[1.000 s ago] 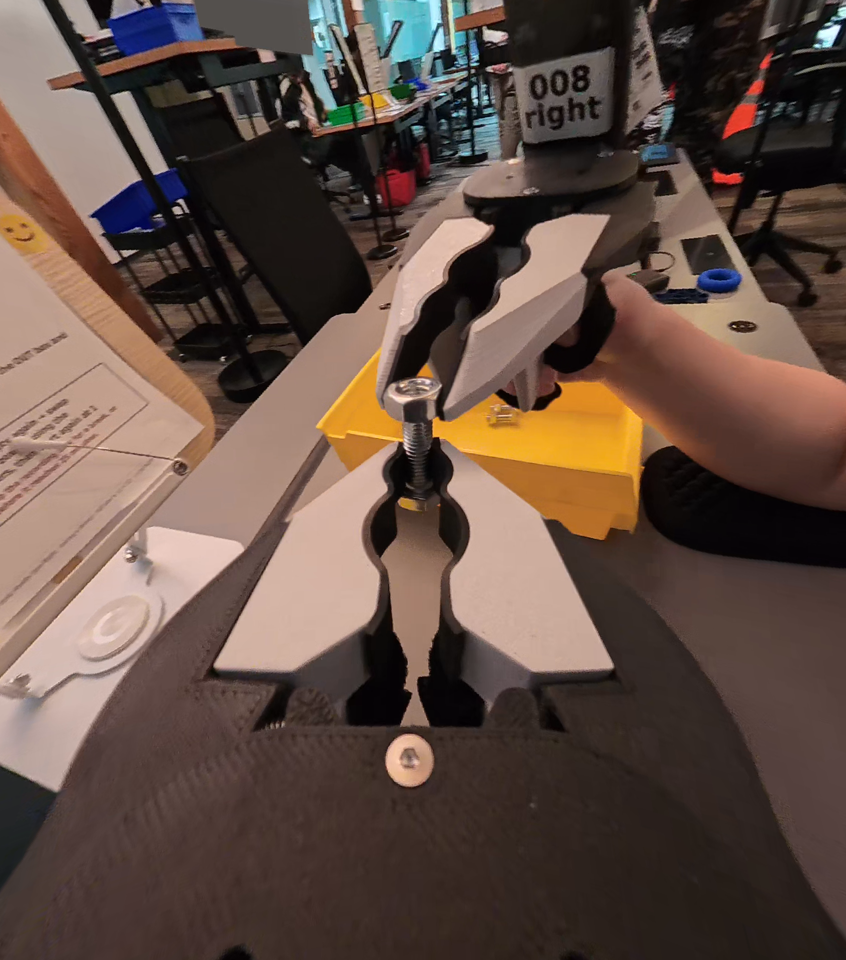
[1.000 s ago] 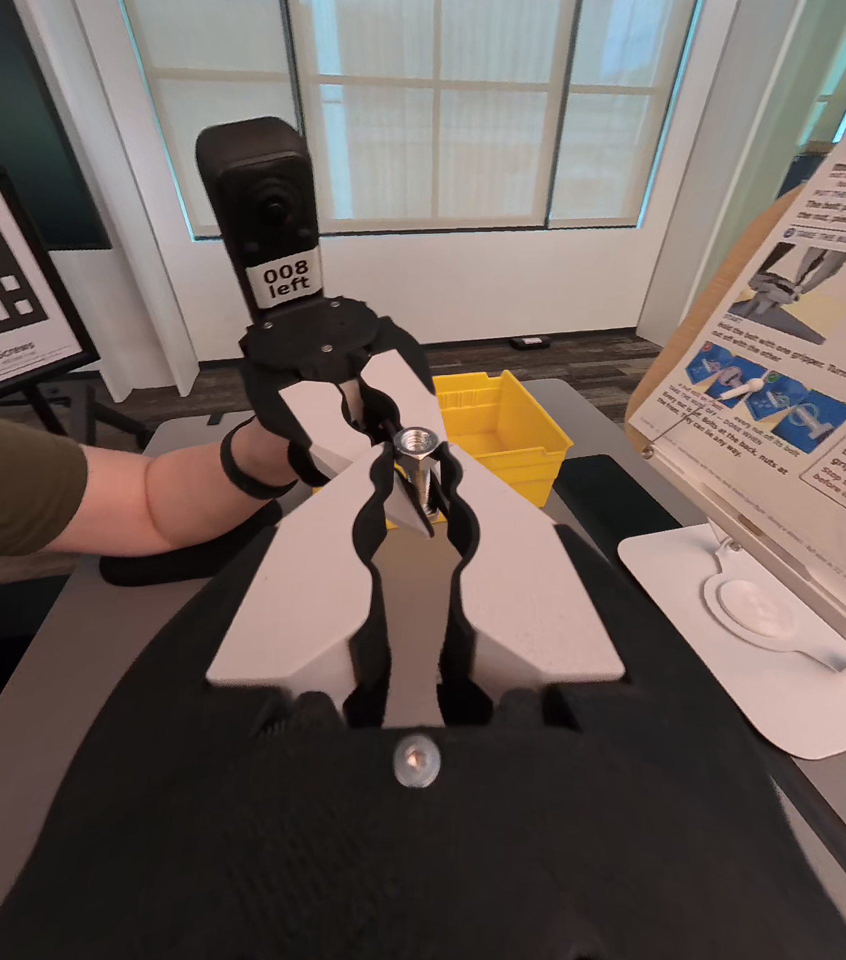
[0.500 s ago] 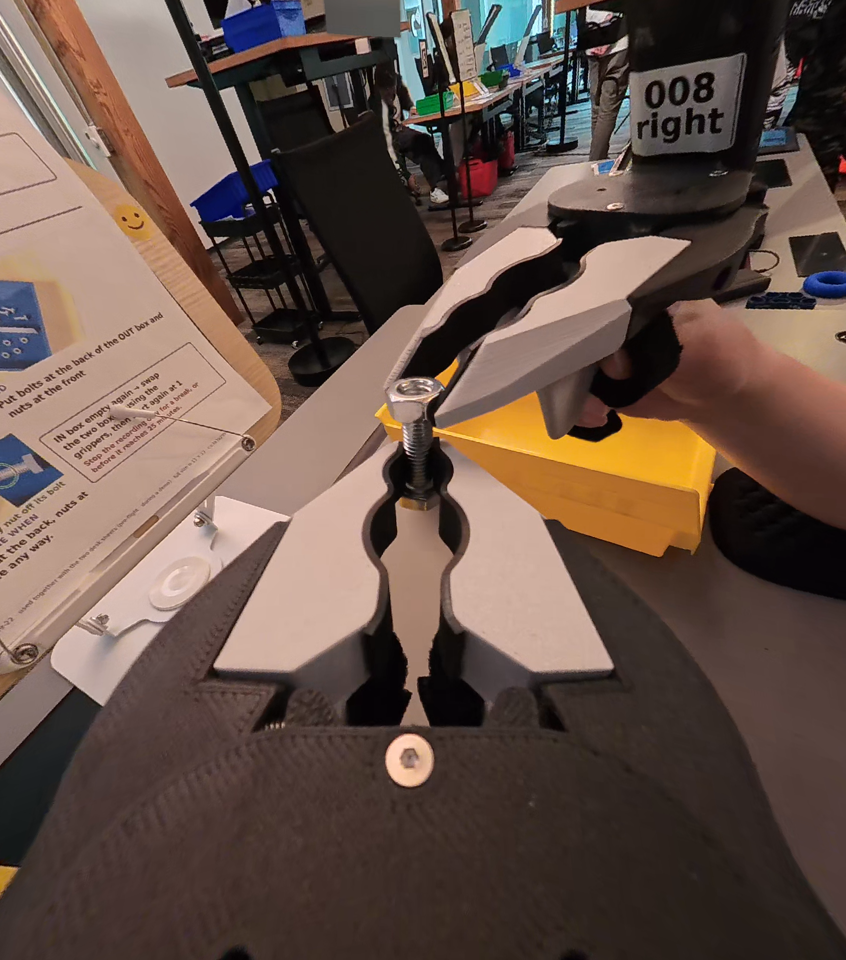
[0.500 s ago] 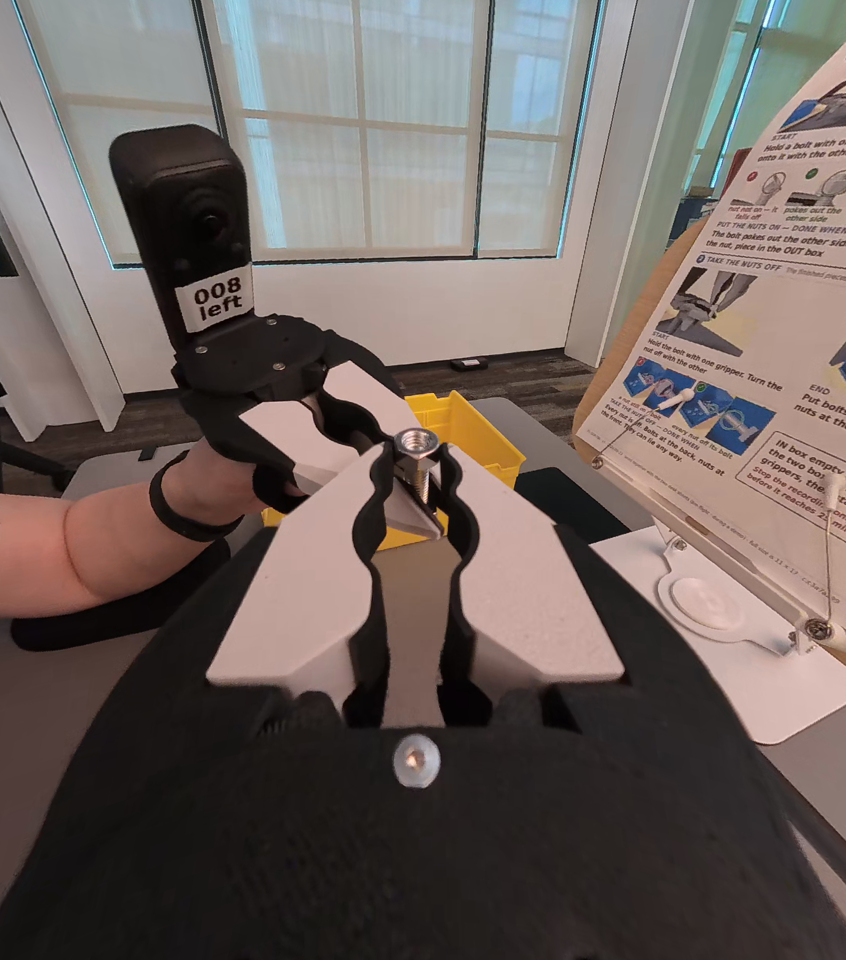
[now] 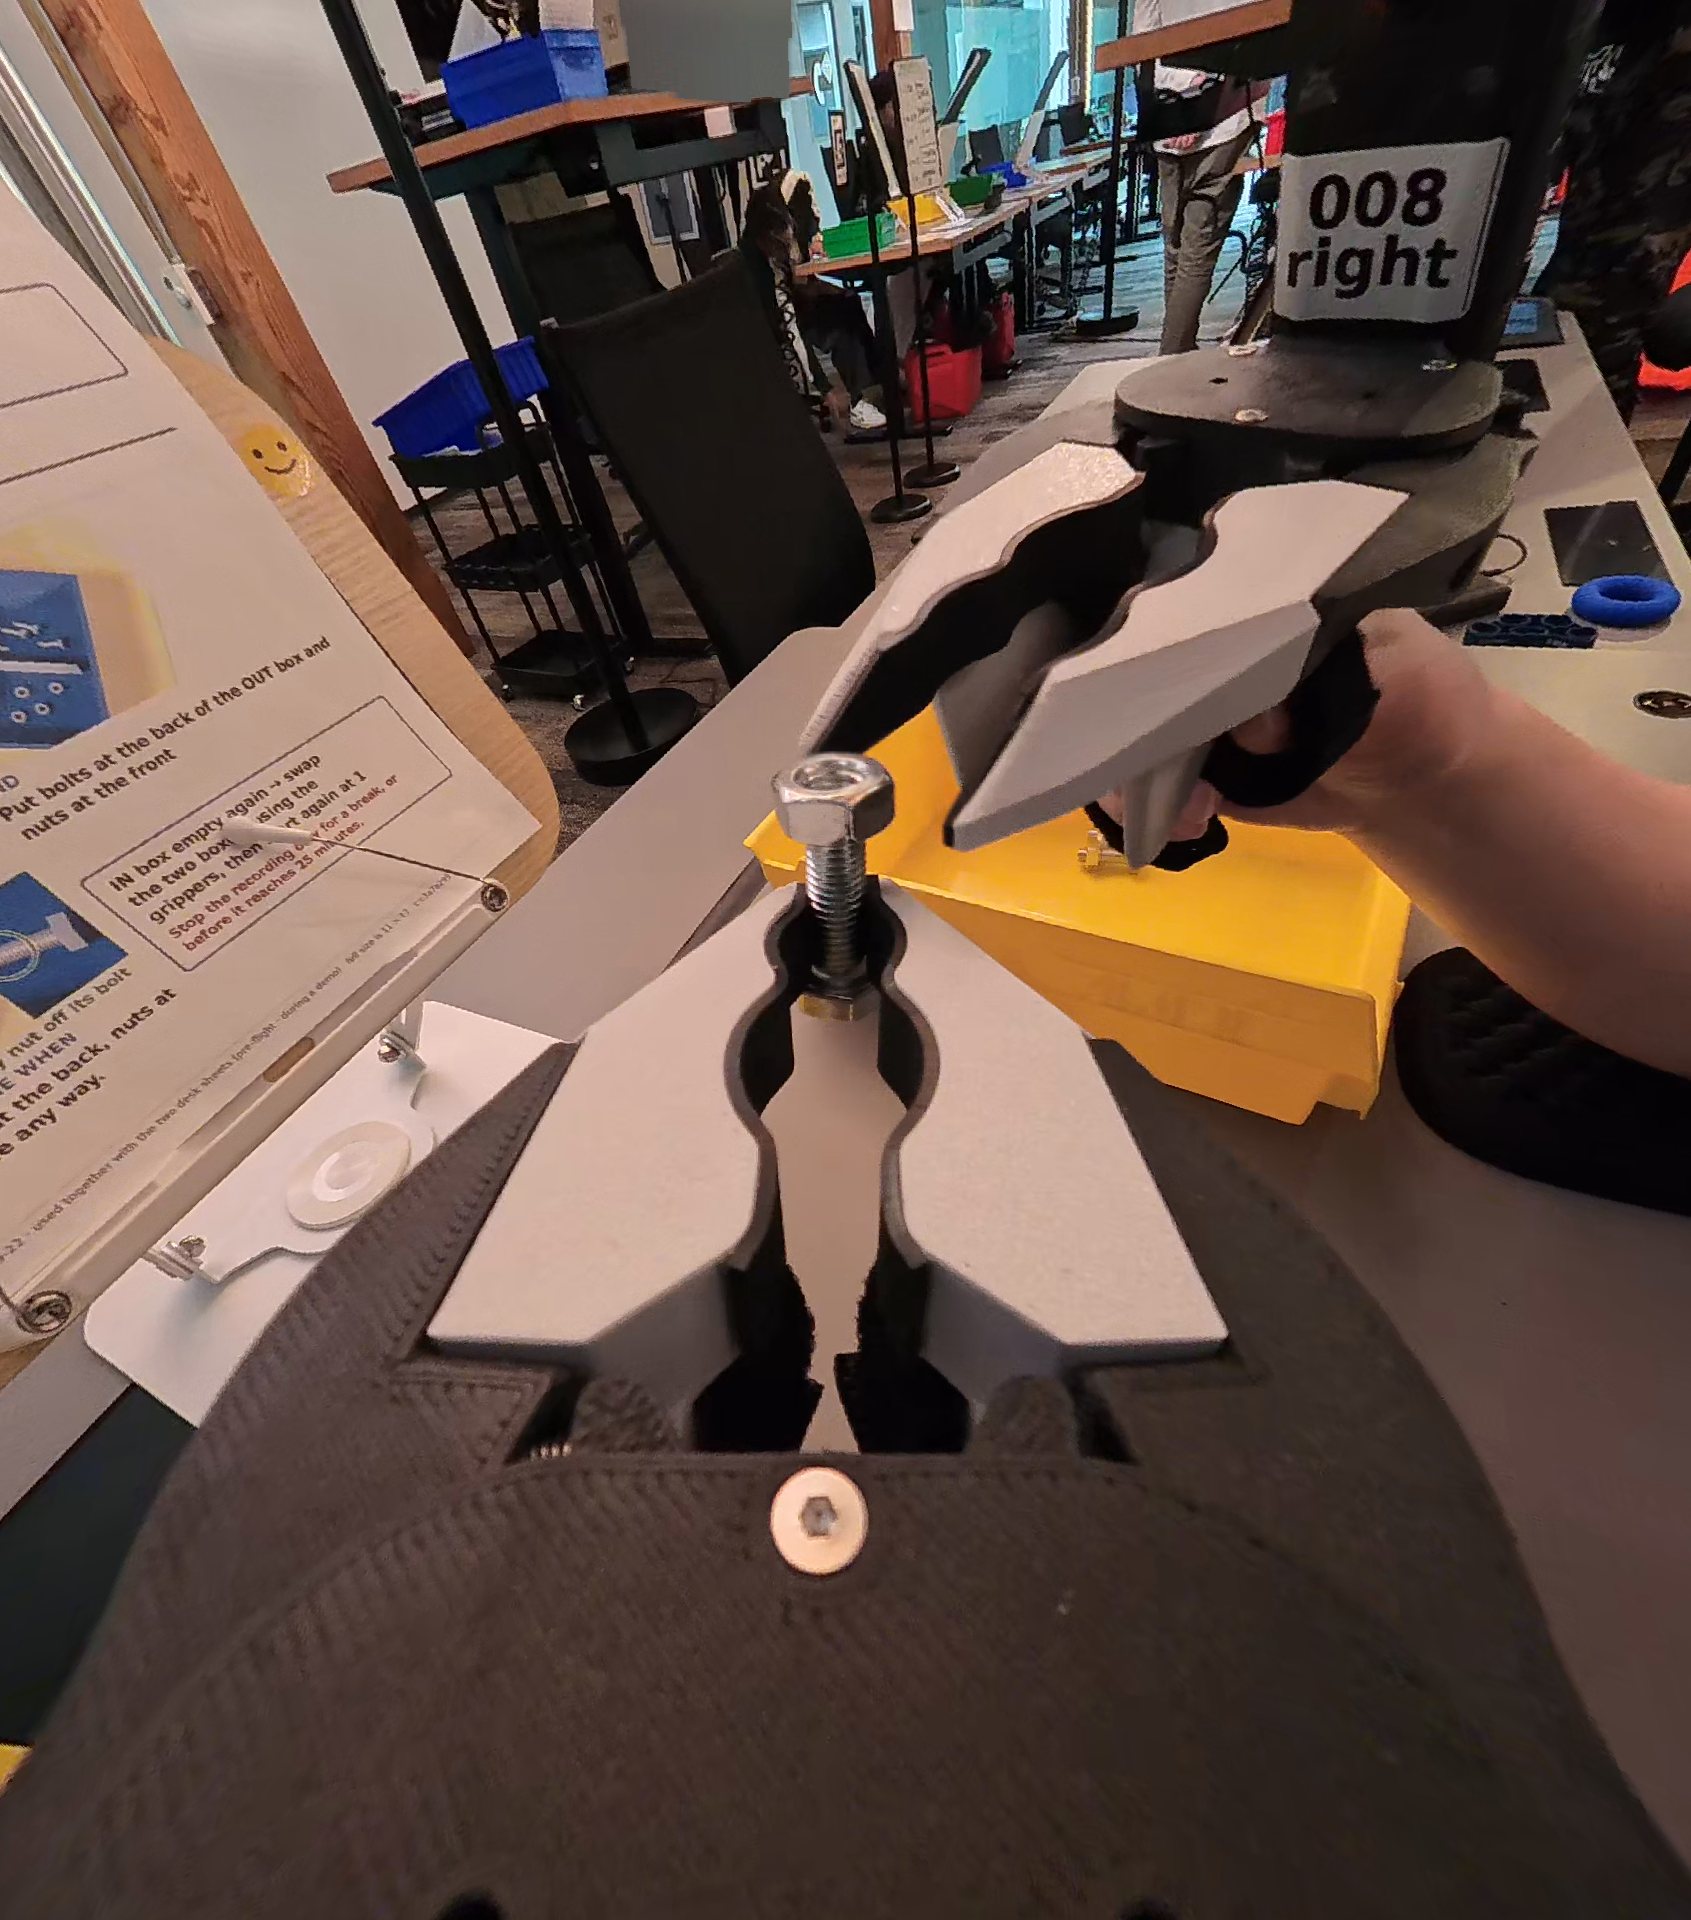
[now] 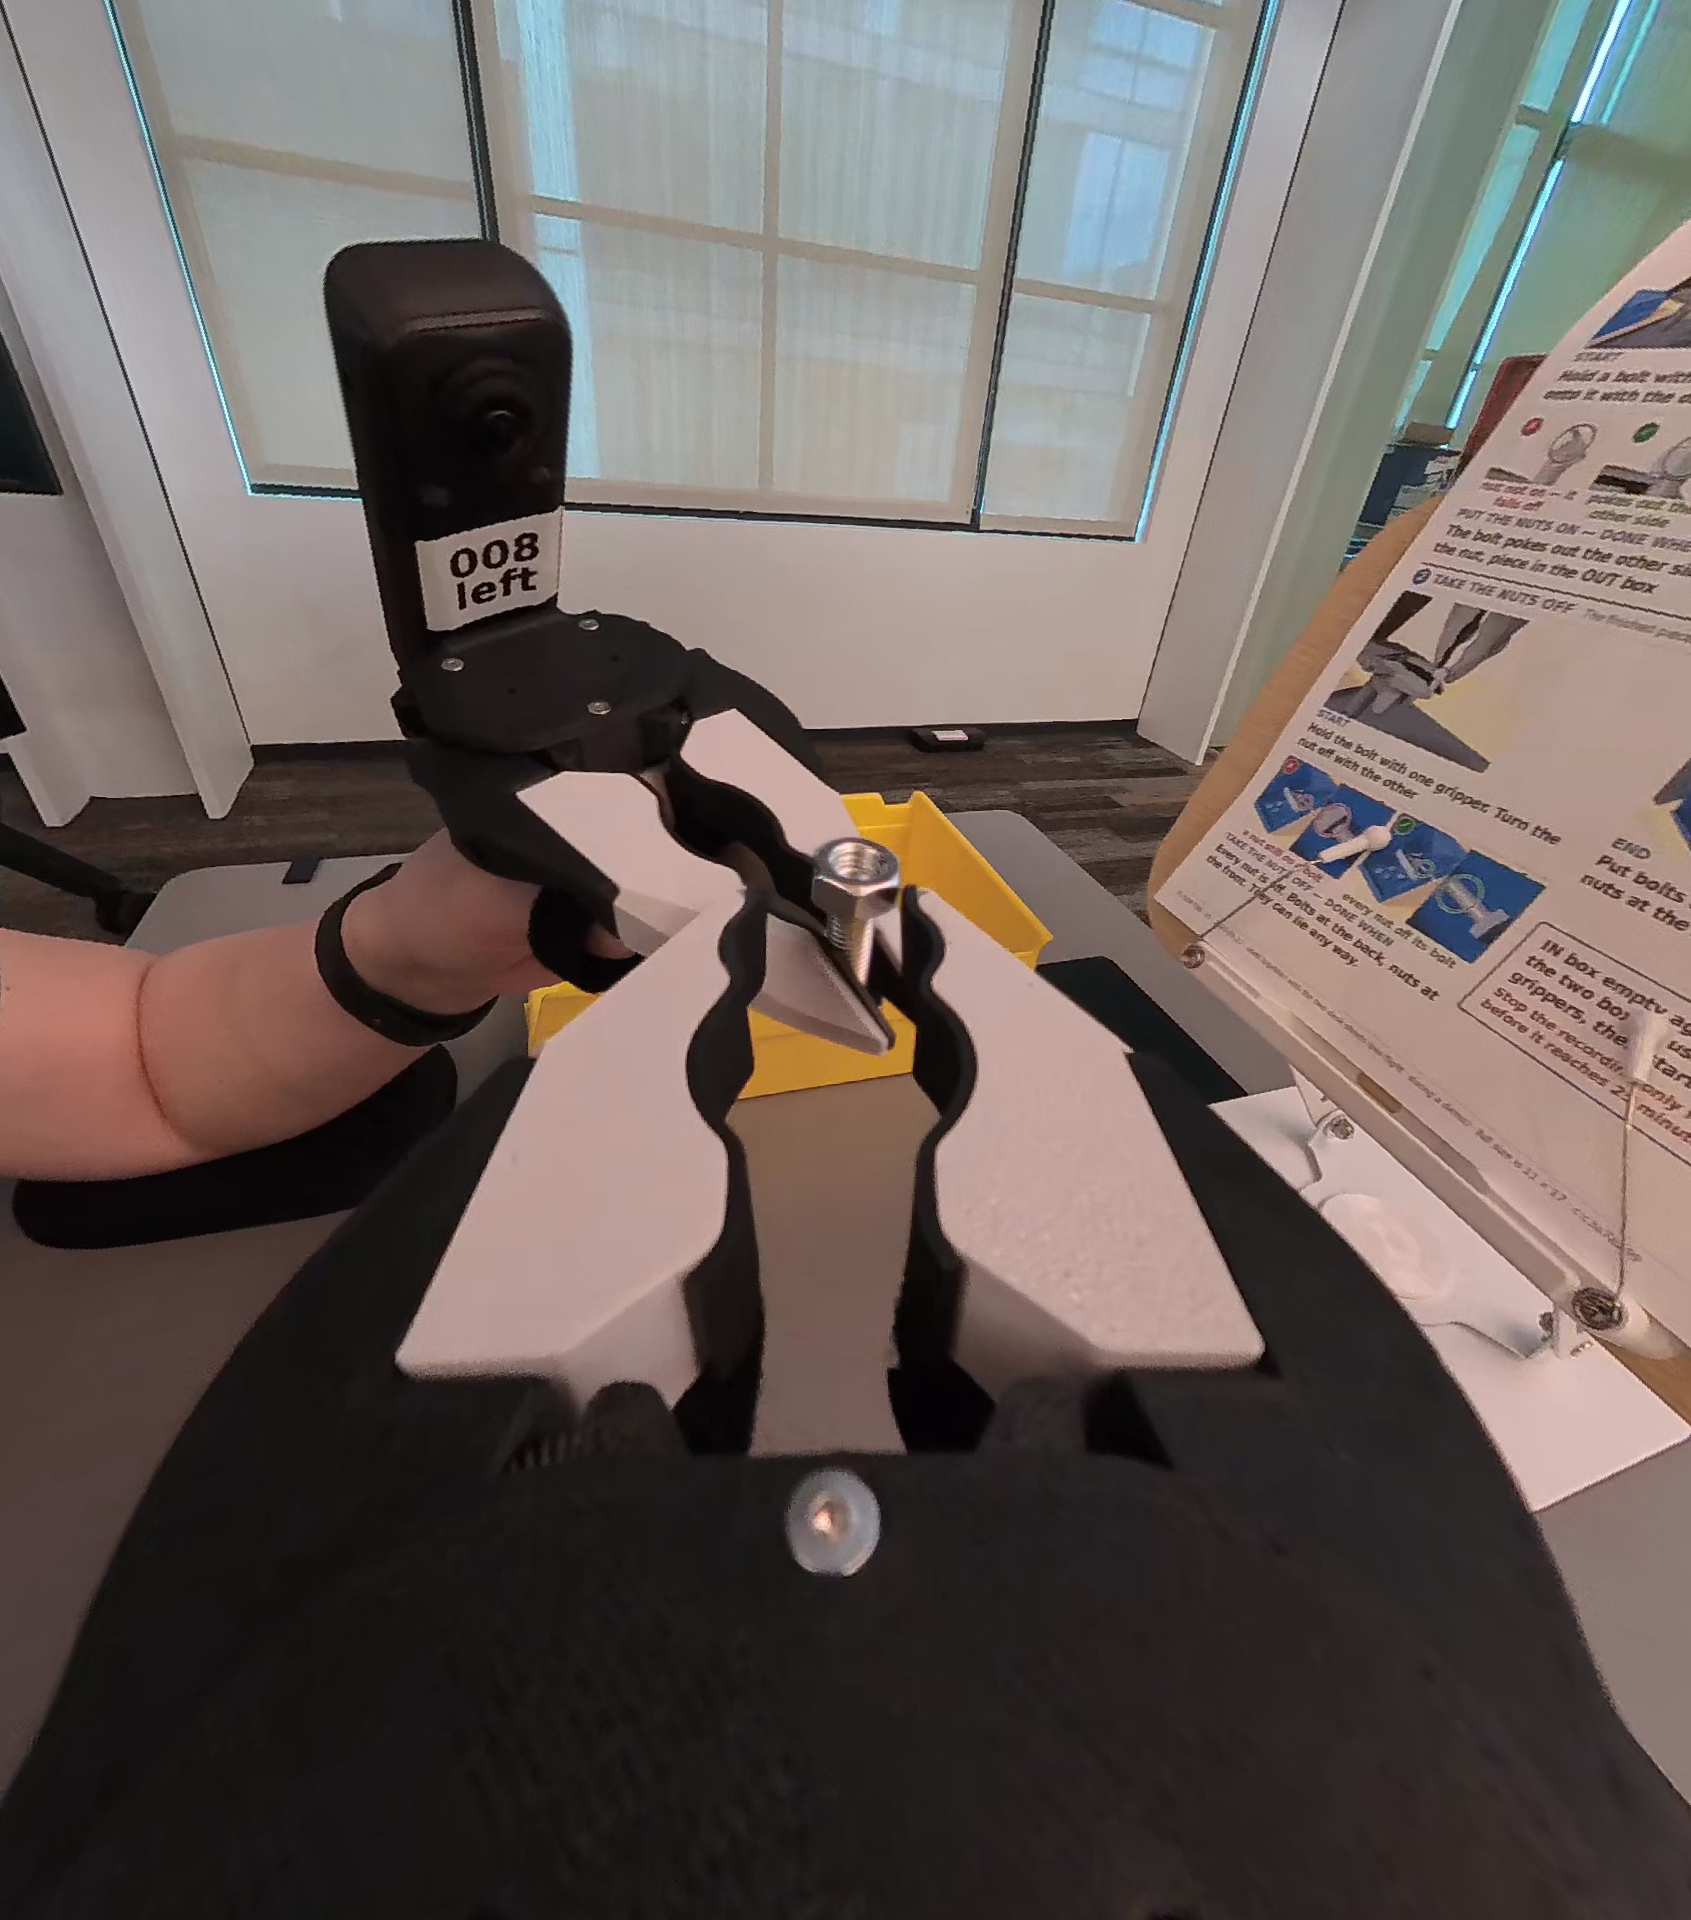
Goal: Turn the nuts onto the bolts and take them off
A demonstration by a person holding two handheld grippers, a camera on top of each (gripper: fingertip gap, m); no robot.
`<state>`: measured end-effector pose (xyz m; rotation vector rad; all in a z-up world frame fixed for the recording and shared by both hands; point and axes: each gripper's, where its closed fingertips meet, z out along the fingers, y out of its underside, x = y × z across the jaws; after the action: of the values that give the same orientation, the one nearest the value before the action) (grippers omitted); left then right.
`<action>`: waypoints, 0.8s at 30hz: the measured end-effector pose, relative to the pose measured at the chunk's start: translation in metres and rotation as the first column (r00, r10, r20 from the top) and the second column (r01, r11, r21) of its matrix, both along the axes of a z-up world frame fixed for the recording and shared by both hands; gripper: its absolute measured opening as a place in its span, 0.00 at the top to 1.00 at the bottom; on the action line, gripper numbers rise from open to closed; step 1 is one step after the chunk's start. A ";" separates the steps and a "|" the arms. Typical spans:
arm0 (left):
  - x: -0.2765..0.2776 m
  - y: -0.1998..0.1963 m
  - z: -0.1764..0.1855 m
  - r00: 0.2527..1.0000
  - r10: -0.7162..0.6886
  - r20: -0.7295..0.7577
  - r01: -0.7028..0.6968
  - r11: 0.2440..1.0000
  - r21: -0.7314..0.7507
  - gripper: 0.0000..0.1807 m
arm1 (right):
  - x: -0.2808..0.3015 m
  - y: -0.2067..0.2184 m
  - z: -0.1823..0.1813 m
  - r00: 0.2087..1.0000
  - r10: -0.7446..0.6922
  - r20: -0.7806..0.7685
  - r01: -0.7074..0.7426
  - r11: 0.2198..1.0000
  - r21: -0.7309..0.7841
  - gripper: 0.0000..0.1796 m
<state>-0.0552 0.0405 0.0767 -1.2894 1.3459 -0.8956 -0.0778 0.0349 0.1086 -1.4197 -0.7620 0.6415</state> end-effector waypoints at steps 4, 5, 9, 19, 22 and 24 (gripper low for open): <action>-0.001 0.002 0.001 1.000 0.009 0.004 -0.009 1.000 -0.001 0.96 | -0.002 -0.003 0.000 1.000 0.014 0.012 -0.014 1.000 0.009 0.87; -0.002 0.003 0.001 1.000 0.011 0.005 -0.011 1.000 -0.002 0.96 | -0.002 -0.004 0.000 1.000 0.016 0.014 -0.016 1.000 0.009 0.88; -0.002 0.003 0.002 1.000 0.010 0.008 -0.010 1.000 -0.004 0.96 | 0.002 -0.002 0.003 1.000 -0.009 0.017 0.008 1.000 0.023 0.88; 0.002 -0.003 -0.001 1.000 -0.012 -0.005 0.012 1.000 -0.003 0.96 | -0.004 -0.004 0.003 0.999 -0.016 0.048 0.013 0.997 0.075 0.81; 0.000 0.000 0.000 1.000 0.001 0.000 -0.001 1.000 0.000 0.96 | -0.004 -0.005 0.004 0.999 -0.009 0.044 0.006 0.997 0.072 0.82; -0.001 0.000 0.002 1.000 0.000 0.006 0.000 1.000 -0.008 0.96 | -0.004 -0.006 0.003 0.999 0.004 0.046 -0.006 0.998 0.062 0.83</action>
<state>-0.0567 0.0409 0.0786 -1.2914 1.3391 -0.9052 -0.0818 0.0289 0.1115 -1.3799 -0.8154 0.5858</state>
